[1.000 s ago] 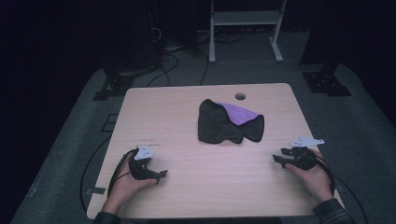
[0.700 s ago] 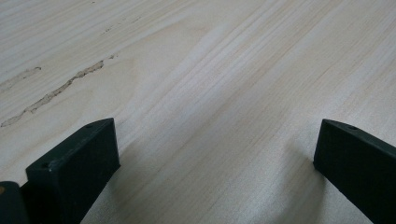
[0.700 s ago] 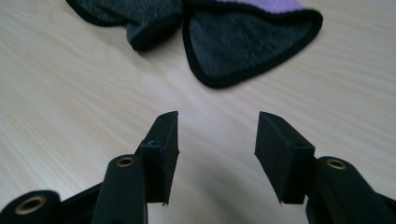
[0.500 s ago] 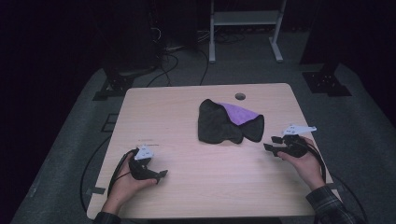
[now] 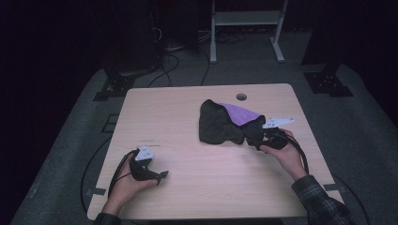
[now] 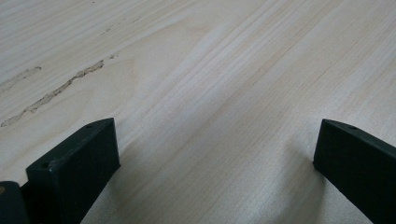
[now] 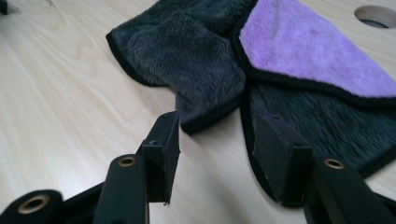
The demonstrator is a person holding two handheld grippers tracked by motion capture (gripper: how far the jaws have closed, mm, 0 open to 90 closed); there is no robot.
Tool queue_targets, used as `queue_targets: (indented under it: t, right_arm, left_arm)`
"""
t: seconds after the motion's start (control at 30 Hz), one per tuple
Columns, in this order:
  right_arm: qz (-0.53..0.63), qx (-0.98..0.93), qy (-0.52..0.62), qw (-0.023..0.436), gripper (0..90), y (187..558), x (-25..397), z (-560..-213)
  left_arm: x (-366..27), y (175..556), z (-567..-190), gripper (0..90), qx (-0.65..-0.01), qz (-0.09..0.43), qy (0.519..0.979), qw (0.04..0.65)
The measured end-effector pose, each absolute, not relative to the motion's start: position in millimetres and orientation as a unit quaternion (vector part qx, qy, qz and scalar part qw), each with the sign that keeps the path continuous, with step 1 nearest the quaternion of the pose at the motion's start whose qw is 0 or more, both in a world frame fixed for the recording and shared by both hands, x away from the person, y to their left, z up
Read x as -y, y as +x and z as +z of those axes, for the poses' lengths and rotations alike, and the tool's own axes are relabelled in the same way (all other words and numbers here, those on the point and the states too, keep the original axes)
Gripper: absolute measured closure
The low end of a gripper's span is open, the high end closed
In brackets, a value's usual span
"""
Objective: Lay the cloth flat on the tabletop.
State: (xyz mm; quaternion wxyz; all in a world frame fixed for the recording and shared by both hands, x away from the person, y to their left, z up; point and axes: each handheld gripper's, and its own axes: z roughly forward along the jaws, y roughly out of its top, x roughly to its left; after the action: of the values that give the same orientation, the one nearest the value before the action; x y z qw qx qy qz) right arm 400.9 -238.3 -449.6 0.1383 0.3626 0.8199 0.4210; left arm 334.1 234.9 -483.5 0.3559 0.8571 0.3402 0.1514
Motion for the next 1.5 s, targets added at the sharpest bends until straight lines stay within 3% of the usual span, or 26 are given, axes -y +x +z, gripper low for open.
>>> queue_targets:
  t: [0.37, 0.43, 0.47, 0.5, 0.53, 0.6, 0.97, 1.5]
  right_arm:
    - [0.410, -0.828, 0.363, 0.122, 48.4, 423.5, 216.7, -465.5]
    - [0.407, -0.829, 0.365, 0.116, 52.2, 426.4, 214.3, -470.5]
    - [0.407, -0.830, 0.365, 0.112, 62.9, 427.5, 212.9, -473.5]
    - [0.407, -0.830, 0.365, 0.112, 62.9, 427.5, 212.9, -473.5]
    - [0.406, -0.829, 0.366, 0.115, 74.4, 427.7, 212.3, -473.5]
    - [0.407, -0.830, 0.366, 0.109, 80.9, 427.5, 212.4, -473.0]
    - [0.432, -0.833, 0.336, 0.080, 83.5, 414.5, 205.0, -456.1]
    - [0.507, -0.824, 0.252, 0.035, 83.6, 383.1, 159.8, -416.0]
  left_arm:
    - [-234.8, 334.0, -483.5, 0.0, -0.341, 0.152, 0.857, 0.356]
    - [-234.8, 334.0, -483.5, 0.0, -0.341, 0.152, 0.857, 0.356]
    - [-234.8, 334.0, -483.5, 0.0, -0.341, 0.152, 0.857, 0.356]
    - [-234.8, 334.0, -483.5, 0.0, -0.341, 0.152, 0.857, 0.356]
    - [-234.8, 333.9, -483.5, 0.0, -0.341, 0.152, 0.857, 0.356]
    - [-234.8, 333.9, -483.5, 0.0, -0.341, 0.152, 0.857, 0.356]
    - [-234.9, 333.4, -483.6, 0.0, -0.342, 0.152, 0.856, 0.356]
    - [-234.7, 333.2, -483.7, 0.0, -0.343, 0.151, 0.856, 0.357]
